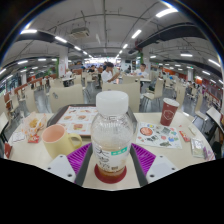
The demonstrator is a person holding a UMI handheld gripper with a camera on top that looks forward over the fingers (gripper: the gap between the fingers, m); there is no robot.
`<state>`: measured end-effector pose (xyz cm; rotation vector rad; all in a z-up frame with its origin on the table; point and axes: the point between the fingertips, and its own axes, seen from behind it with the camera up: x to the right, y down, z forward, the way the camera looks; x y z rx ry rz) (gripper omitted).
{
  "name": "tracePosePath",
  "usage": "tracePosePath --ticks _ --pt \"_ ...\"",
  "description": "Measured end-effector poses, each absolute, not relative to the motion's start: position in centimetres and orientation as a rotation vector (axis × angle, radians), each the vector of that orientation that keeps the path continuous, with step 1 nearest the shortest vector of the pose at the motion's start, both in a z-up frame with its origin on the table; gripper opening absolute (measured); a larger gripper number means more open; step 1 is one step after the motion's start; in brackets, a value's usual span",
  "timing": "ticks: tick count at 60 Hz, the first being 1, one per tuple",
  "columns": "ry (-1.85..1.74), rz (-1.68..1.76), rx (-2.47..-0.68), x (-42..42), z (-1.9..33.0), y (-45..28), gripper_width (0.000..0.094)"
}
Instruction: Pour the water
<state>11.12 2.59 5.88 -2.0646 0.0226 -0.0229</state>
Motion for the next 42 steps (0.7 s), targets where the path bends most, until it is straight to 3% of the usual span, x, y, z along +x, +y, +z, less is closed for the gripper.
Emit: tracePosePath --ticks 2,4,25,42 --pt "0.031 -0.023 -2.083 11.2 6.1 2.0 0.0865" --pt "0.038 -0.035 -2.099 11.4 6.4 1.3 0.0828" --pt "0.083 -0.127 -2.247 8.9 14.7 -12.6 0.0843" --pt "0.105 -0.174 -2.246 6.9 17.6 -17.9 0.0845"
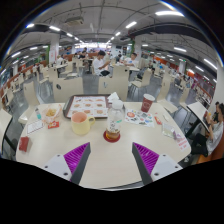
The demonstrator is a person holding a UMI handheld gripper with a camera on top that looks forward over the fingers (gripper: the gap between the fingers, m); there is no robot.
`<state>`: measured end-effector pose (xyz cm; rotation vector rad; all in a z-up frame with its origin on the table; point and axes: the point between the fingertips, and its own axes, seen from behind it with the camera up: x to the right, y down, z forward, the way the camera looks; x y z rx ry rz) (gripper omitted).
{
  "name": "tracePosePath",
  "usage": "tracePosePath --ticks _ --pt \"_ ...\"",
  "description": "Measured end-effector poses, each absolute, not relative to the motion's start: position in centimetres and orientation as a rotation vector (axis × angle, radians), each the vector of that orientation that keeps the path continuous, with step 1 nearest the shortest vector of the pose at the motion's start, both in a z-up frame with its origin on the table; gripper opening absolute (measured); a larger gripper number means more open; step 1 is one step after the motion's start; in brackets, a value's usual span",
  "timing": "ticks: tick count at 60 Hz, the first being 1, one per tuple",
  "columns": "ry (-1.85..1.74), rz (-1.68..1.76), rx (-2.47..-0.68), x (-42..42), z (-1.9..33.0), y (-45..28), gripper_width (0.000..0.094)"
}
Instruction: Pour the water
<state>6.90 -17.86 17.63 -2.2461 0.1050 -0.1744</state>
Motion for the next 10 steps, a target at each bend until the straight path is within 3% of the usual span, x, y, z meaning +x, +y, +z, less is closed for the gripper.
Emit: tracePosePath --ticks 10 --pt "0.108 -0.151 -2.262 6.33 17.31 -18.11 0.0844"
